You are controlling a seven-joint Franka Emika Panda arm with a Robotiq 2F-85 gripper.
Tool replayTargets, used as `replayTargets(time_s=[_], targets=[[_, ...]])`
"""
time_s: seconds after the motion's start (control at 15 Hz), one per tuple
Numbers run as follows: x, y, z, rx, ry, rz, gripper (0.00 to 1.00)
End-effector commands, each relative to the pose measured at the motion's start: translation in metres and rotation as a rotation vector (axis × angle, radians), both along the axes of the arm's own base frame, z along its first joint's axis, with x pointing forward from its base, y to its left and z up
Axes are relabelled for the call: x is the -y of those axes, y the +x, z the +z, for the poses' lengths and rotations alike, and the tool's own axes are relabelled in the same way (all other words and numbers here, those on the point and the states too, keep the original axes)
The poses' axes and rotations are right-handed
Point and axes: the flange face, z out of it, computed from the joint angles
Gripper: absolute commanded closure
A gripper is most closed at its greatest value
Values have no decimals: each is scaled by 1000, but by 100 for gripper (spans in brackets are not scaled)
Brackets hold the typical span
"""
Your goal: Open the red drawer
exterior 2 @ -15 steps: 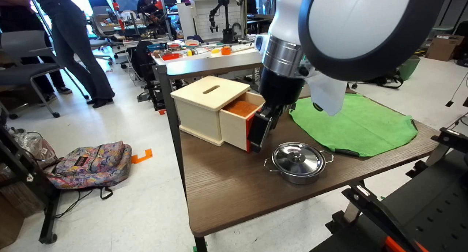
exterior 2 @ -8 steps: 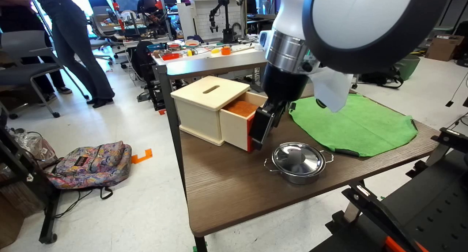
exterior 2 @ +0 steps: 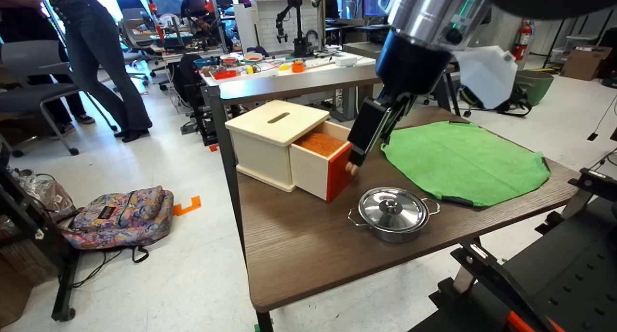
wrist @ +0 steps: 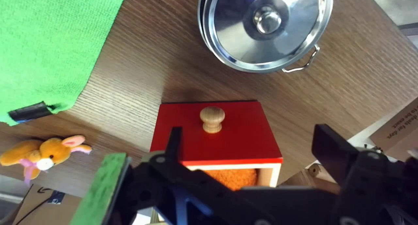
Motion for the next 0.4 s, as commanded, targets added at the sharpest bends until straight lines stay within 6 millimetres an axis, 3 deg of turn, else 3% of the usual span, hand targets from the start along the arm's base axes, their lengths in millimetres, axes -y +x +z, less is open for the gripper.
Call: replayTargets(time_s=[0.0, 0.33], targets=[[0, -6, 7, 21, 1, 0, 0], [0, -11, 7, 18, 0, 2, 0]])
